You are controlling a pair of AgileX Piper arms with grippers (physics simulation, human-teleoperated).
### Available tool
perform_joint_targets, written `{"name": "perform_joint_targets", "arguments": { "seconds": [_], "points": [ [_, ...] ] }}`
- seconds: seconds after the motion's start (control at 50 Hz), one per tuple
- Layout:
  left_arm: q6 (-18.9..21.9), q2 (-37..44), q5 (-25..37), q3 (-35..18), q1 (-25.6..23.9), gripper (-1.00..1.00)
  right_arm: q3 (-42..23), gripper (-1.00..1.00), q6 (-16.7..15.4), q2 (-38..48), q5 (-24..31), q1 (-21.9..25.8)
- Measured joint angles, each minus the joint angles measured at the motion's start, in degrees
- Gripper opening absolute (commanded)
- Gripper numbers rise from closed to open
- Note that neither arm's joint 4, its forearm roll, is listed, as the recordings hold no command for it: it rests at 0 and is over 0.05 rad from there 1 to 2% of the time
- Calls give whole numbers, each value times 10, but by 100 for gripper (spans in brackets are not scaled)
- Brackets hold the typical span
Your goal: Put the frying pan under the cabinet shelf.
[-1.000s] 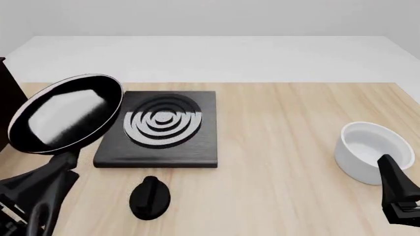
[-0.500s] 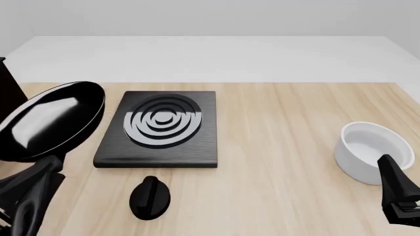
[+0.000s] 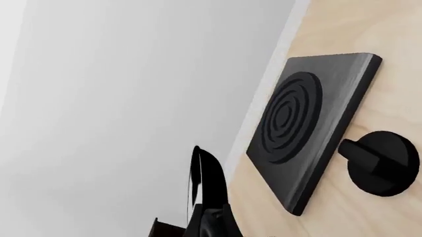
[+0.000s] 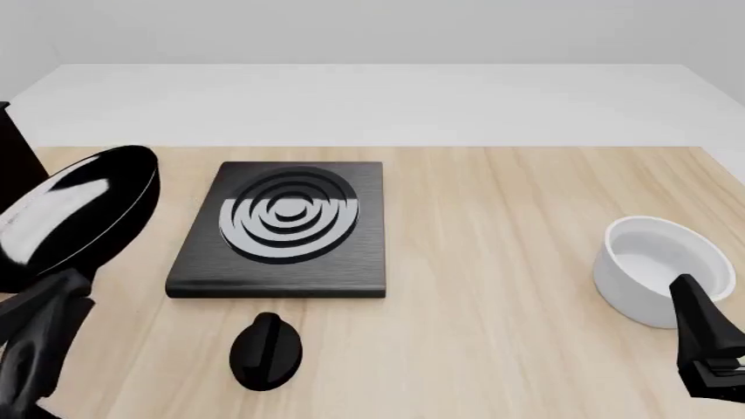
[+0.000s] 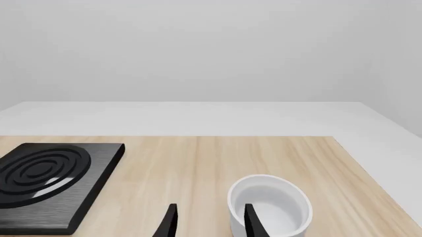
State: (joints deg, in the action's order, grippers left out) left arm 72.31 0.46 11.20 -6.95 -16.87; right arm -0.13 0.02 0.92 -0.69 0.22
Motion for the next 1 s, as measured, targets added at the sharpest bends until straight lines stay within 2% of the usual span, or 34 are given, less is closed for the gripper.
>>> {"name": "perform_joint_targets", "arguments": {
  "seconds": [0.34, 0.72, 1.0],
  "points": [
    [-48, -1, 37, -38, 22, -100, 0, 100, 0, 0, 0, 0],
    [-131, -1, 85, -84, 27, -100, 0, 100, 0, 0, 0, 0],
    [-175, -1, 127, -105, 27, -100, 0, 100, 0, 0, 0, 0]
  ]
}}
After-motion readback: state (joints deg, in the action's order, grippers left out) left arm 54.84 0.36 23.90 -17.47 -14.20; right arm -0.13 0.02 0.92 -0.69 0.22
